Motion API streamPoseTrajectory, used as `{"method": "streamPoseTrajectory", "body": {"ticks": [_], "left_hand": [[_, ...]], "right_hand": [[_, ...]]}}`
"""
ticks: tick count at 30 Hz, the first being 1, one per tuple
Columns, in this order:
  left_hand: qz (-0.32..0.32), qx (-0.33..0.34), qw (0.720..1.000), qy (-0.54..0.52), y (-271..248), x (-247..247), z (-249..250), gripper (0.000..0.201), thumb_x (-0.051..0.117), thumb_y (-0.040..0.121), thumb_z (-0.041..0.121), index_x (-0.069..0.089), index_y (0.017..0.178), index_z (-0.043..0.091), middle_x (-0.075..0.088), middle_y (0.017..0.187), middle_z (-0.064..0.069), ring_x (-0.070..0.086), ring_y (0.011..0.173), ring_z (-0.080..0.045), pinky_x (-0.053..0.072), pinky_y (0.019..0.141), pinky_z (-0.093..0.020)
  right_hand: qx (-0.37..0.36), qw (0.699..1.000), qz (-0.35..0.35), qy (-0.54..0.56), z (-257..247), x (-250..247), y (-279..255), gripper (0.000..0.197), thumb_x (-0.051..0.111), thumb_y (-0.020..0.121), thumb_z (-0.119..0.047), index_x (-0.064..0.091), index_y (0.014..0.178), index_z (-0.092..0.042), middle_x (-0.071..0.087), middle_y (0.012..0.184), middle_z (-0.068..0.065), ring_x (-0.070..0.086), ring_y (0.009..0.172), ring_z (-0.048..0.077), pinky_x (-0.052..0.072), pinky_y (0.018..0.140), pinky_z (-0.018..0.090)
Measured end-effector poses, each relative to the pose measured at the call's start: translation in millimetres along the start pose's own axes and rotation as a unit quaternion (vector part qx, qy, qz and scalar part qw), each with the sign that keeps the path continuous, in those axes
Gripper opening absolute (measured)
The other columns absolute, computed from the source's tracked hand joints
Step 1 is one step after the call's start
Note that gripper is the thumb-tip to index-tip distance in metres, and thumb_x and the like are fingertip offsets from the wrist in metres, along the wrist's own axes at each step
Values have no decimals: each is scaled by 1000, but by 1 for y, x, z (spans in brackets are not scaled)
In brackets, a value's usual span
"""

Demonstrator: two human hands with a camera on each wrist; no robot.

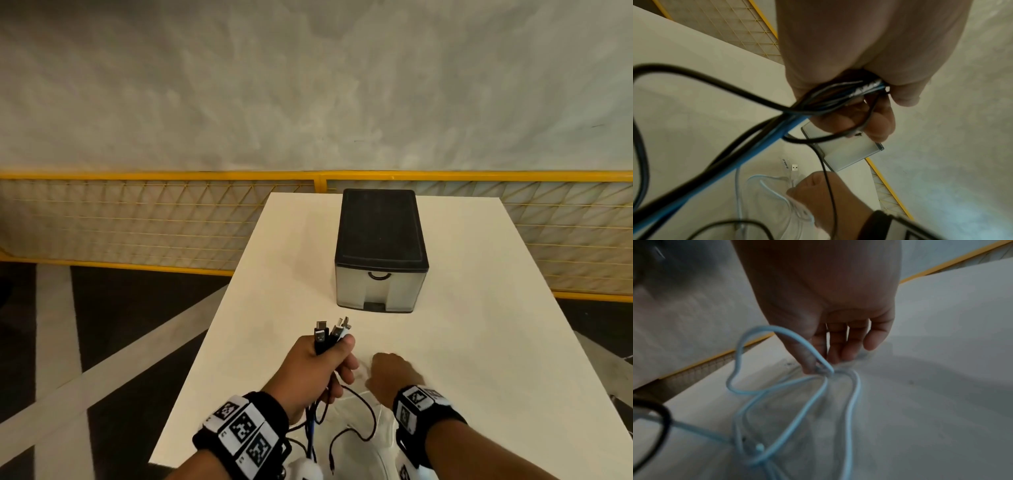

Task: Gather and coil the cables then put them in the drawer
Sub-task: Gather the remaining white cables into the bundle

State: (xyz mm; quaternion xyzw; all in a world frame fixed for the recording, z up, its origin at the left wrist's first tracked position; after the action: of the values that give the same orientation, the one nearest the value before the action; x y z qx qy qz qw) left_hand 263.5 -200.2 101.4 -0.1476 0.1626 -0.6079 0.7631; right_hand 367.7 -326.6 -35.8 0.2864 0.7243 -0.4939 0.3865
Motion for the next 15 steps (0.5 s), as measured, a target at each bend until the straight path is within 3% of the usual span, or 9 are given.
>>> {"method": "streamPoseTrajectory", "body": {"ticks": [3,5,7,9,12,15], "left_hand": [[16,14,1000,15,5,-5,1,40,54,97,34,71,82,2,67,68,-4,46,42,-16,43,47,-26],[37,18,999,13,11,-5,2,34,55,97,29,72,86,1,65,70,-3,44,41,-15,43,47,-26],[65,12,998,-10,18,-5,2,28,56,96,26,73,90,4,59,69,-2,44,43,-13,41,46,-26],[80,7,996,-38,23,0,6,25,57,96,25,75,93,7,48,59,-1,41,44,-13,39,45,-25],[73,9,994,-81,29,12,21,24,59,96,26,75,92,10,32,51,6,29,46,-12,30,44,-24],[46,34,994,-91,29,31,45,18,64,92,23,71,90,7,34,50,9,28,46,-11,29,44,-23]], "right_hand": [[-16,998,0,66,-2,-2,-3,17,51,81,-34,60,90,-24,66,105,4,63,98,26,51,83,34],[-20,973,29,228,0,-16,-9,14,60,83,-30,53,74,-21,64,87,1,59,84,21,46,75,31],[-16,916,90,391,4,-38,-23,19,69,80,-23,56,69,-15,60,70,-2,55,68,16,43,64,30],[-34,857,137,496,5,-66,-43,17,73,79,-19,60,71,-10,61,66,1,54,60,13,44,60,28],[-71,791,160,587,3,-103,-69,12,73,81,-15,63,74,-12,64,65,-1,57,59,11,47,58,29],[-107,739,193,636,4,-135,-93,7,72,82,-7,67,78,-10,68,67,0,57,59,11,46,55,26]]}}
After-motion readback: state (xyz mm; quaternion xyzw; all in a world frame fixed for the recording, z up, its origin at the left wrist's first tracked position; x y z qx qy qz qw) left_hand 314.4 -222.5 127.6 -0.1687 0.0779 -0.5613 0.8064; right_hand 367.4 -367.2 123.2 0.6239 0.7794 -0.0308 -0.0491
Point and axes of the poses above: each hand's wrist, its own y-axis towards the middle knuckle, its own x-axis out of the palm, z = x × y, the point moved 4 cm from there along y, towards the middle knuckle
